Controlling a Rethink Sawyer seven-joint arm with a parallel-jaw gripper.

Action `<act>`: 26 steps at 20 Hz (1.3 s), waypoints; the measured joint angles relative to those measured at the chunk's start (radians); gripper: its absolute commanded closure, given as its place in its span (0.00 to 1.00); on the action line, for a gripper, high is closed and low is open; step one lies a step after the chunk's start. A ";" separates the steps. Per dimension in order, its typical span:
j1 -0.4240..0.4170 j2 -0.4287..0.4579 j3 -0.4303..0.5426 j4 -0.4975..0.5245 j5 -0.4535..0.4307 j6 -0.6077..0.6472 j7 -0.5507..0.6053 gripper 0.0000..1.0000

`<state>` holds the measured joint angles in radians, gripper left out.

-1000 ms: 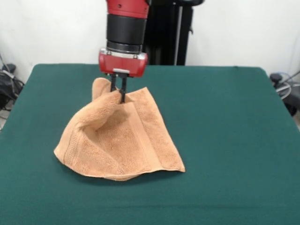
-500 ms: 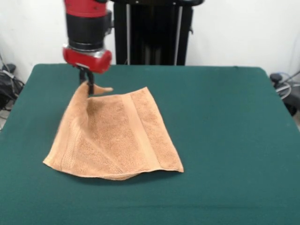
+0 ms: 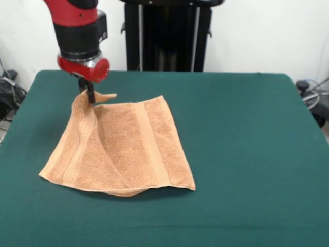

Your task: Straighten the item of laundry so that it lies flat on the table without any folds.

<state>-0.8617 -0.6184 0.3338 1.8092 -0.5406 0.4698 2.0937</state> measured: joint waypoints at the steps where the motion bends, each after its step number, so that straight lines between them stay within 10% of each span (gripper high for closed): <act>1: -0.011 0.016 0.013 -0.004 0.000 0.000 0.000 1.00; 4: -0.032 0.049 0.041 -0.011 0.000 0.000 -0.002 1.00; 5: -0.038 0.058 0.050 -0.013 0.000 0.000 -0.002 0.00; 26: -0.135 0.167 0.194 -0.017 -0.002 0.070 -0.121 0.00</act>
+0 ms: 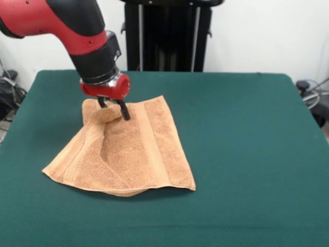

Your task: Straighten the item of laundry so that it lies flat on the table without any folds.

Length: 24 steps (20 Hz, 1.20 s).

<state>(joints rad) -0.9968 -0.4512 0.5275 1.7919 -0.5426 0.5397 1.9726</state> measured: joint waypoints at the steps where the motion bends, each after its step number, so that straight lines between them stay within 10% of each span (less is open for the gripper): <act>1: 0.002 -0.008 0.000 0.000 0.000 0.009 -0.006 0.00; 13: 0.174 -0.350 0.000 0.002 -0.072 0.110 -0.010 0.00; 24: 0.195 -0.392 0.000 0.002 -0.108 0.077 -0.010 0.00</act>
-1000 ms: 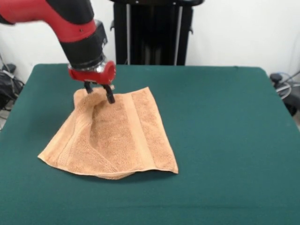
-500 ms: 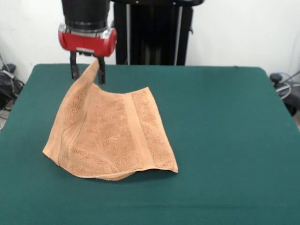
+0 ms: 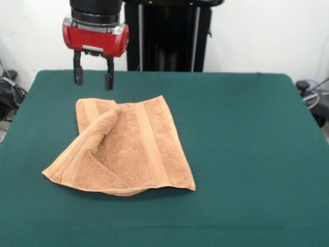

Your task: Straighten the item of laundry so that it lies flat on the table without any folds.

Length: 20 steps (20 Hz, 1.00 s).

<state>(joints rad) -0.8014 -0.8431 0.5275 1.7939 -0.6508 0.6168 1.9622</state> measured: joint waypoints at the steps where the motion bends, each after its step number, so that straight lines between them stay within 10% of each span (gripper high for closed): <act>1: -0.002 0.003 0.000 0.000 -0.004 -0.003 0.000 0.00; 14: 0.002 0.041 -0.012 0.000 -0.024 -0.027 0.000 0.00; 20: 0.139 -0.027 -0.106 0.000 -0.067 -0.027 0.000 0.00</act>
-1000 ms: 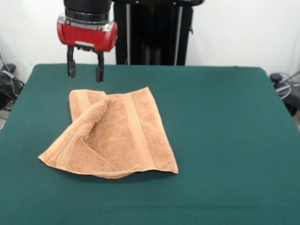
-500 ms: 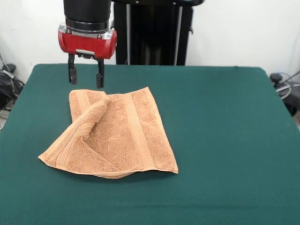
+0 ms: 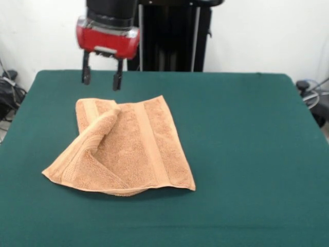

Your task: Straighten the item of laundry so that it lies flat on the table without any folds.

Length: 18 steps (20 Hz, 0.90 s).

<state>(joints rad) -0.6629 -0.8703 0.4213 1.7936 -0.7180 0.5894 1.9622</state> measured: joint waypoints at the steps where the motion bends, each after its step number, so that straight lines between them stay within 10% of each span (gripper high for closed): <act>1: 0.033 -0.017 -0.015 0.000 -0.003 0.000 0.000 0.00; 18: 0.171 0.084 -0.166 -0.092 -0.003 -0.167 0.000 0.00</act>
<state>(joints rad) -0.4918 -0.7863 0.2553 1.7021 -0.7209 0.4221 1.9622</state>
